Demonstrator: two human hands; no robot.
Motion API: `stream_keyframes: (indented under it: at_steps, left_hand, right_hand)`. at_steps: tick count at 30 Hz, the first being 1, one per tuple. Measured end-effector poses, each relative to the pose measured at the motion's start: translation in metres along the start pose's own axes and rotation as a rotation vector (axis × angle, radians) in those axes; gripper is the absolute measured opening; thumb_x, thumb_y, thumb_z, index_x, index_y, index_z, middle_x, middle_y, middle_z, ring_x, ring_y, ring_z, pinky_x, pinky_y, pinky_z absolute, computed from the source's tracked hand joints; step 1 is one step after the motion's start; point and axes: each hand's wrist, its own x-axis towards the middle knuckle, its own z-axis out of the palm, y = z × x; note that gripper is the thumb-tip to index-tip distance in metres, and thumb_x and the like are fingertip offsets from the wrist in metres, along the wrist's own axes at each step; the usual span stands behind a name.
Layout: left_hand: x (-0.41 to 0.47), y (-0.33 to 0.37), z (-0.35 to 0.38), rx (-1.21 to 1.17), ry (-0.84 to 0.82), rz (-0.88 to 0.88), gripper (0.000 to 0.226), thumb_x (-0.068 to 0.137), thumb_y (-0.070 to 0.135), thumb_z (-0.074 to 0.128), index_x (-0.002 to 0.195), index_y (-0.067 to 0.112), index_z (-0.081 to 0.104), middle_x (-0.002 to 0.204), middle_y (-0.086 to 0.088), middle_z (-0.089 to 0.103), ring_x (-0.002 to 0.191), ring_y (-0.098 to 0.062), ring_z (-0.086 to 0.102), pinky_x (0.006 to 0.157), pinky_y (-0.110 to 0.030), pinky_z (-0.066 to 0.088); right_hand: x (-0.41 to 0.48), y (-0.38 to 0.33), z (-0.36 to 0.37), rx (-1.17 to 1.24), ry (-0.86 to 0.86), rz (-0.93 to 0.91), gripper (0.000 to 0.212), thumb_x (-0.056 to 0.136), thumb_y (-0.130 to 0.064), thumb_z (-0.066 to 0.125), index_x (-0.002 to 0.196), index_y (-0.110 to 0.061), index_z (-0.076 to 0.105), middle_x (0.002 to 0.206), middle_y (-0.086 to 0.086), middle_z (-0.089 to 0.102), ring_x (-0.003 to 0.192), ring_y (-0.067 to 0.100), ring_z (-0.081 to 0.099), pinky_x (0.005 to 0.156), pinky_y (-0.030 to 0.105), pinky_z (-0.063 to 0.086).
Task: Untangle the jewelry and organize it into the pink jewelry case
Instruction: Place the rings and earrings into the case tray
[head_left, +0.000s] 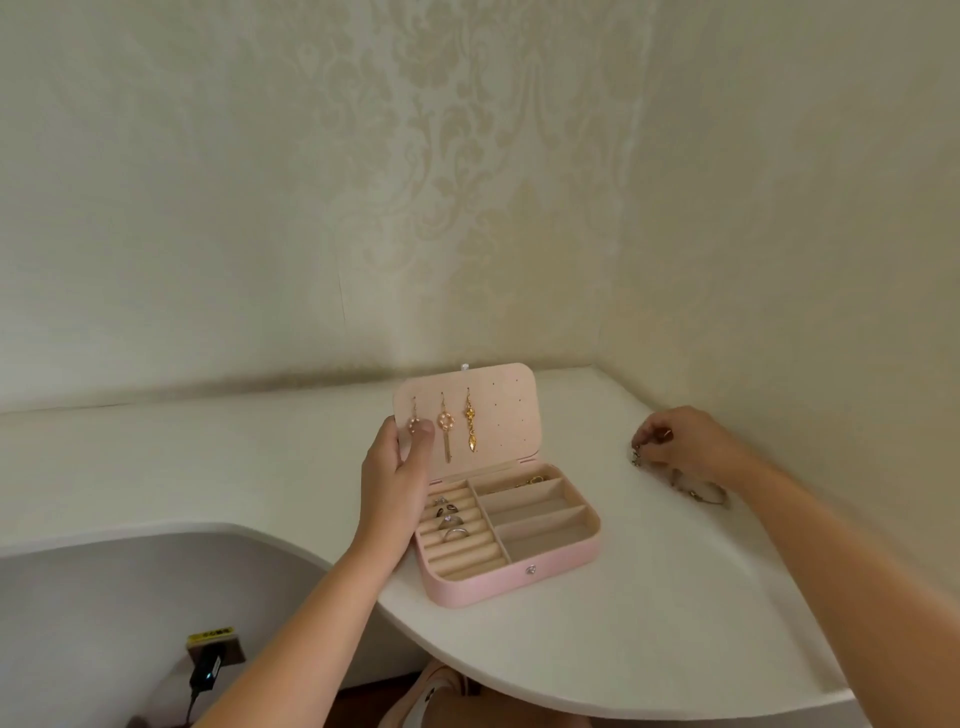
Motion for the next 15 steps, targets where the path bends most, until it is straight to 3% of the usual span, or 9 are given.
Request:
stream_keyframes:
  at_steps: [5,10,15]
  left_hand:
    - [0.001,0.000,0.000,-0.020,0.010,-0.011,0.022,0.099,0.024,0.049,0.078,0.019,0.054,0.076,0.008,0.063,0.062,0.008,0.056,0.055,-0.011,0.040]
    - [0.000,0.000,0.000,-0.038,0.008,-0.006,0.021,0.099,0.022,0.049,0.080,0.015,0.055,0.075,0.007,0.063,0.061,0.006,0.056,0.054,-0.010,0.039]
    - [0.000,0.000,-0.001,-0.011,0.000,0.005,0.017,0.099,0.023,0.049,0.084,0.018,0.056,0.081,0.005,0.064,0.068,0.002,0.057,0.056,-0.011,0.040]
  right_hand:
    - [-0.024,-0.049,-0.008,0.399,-0.087,-0.148,0.005,0.086,-0.001,0.067,0.086,-0.005,0.070,0.071,0.007,0.069,0.058,0.010,0.062,0.061,0.015,0.051]
    - [-0.046,-0.104,0.002,0.379,-0.251,-0.335,0.011,0.087,0.002,0.064,0.087,-0.008,0.069,0.061,-0.006,0.064,0.055,0.006,0.059,0.059,0.017,0.050]
    - [-0.052,-0.126,0.027,0.323,-0.346,-0.392,0.012,0.087,-0.001,0.065,0.089,-0.011,0.071,0.066,-0.007,0.065,0.059,0.004,0.059,0.064,0.017,0.049]
